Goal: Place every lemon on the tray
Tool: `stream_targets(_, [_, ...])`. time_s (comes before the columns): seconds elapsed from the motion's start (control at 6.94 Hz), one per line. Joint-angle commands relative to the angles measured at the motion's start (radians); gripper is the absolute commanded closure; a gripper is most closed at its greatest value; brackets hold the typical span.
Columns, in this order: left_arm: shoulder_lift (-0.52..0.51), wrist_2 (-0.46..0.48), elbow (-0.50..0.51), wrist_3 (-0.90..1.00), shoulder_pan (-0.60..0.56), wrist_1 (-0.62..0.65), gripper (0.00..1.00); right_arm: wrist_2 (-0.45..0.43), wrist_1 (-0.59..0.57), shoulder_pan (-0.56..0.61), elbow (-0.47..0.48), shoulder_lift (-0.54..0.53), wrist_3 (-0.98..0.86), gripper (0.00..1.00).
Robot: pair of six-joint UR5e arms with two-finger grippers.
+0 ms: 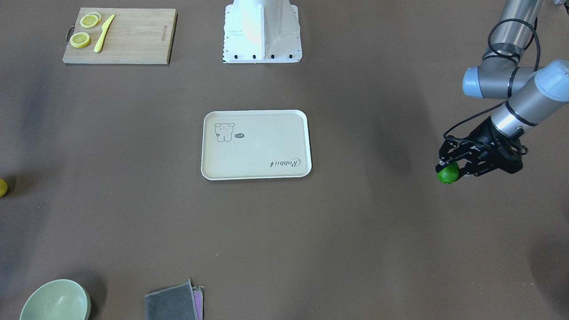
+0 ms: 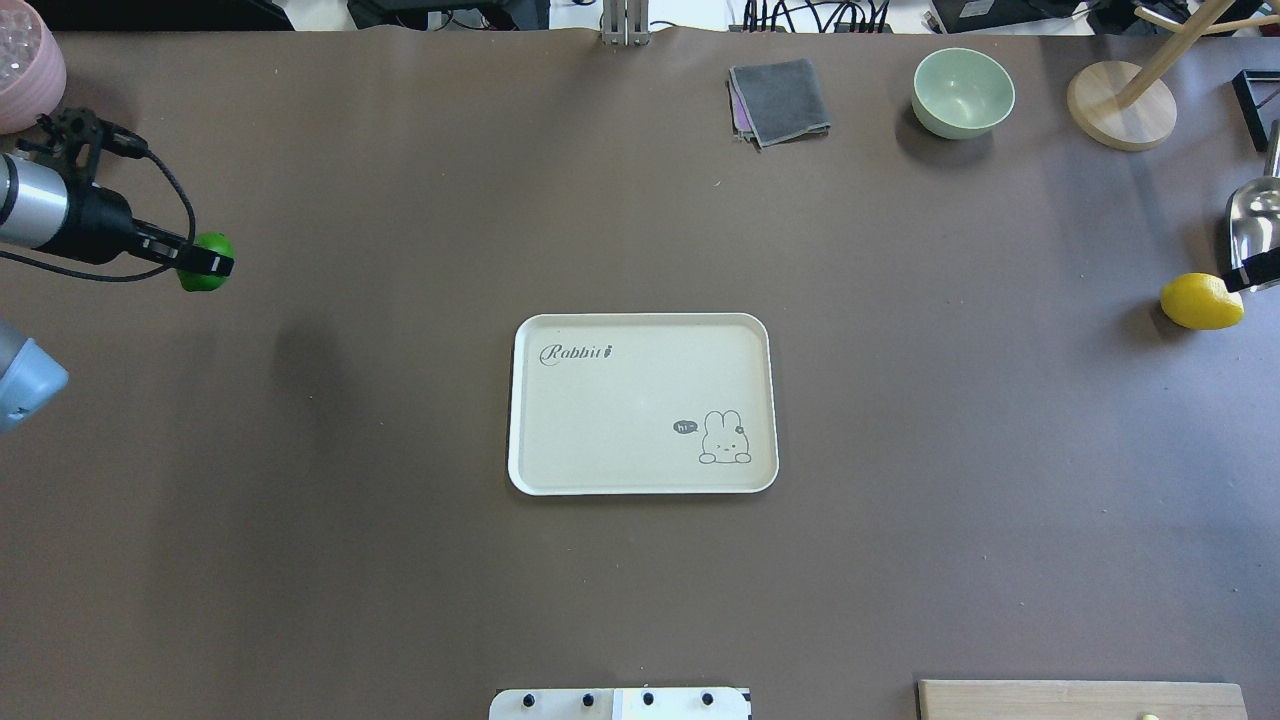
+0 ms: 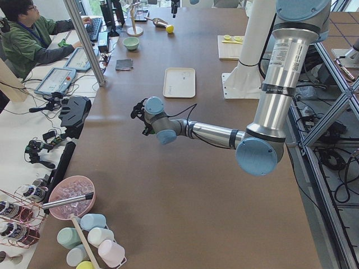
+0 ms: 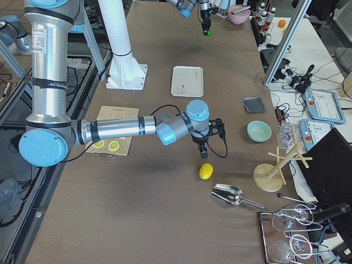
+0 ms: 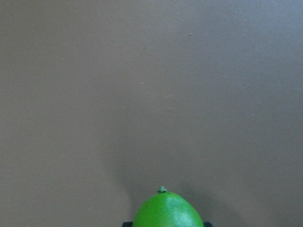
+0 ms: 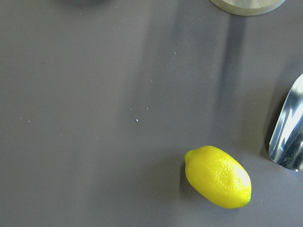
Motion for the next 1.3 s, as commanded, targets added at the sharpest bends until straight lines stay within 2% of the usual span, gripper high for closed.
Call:
stream_targets(0.0, [-0.127,0.047,-0.047,-0.334,0.148,-0.015,1.0,0.0,0.0,0.0,0.001,0.0,0.001,0.0])
stream_targets(0.29, [-0.224,0.302,-0.041,-0.496,0.332,-0.015,1.0,0.0,0.0,0.0,0.0,0.0,-0.001,0.0])
stream_targets(0.58, [-0.293,0.467,-0.021,-0.573,0.441,-0.005,1.0,0.0,-0.001,0.0,-0.002,0.004,-0.001,0.0])
stream_targets(0.72, [-0.301,0.51,-0.012,-0.574,0.463,-0.003,0.82,0.0,-0.001,0.0,-0.002,0.006,-0.001,0.0])
stream_targets(0.86, [-0.314,0.547,0.015,-0.567,0.48,-0.006,0.29,0.0,-0.001,0.0,0.0,0.004,0.001,0.0])
stream_targets(1.01, [-0.316,0.578,0.019,-0.564,0.507,-0.006,0.02,0.0,-0.001,0.0,0.0,0.006,-0.001,0.0])
stream_targets(1.15, [-0.308,0.677,0.007,-0.558,0.529,-0.006,0.02,0.0,0.0,0.0,0.006,0.006,-0.001,0.0])
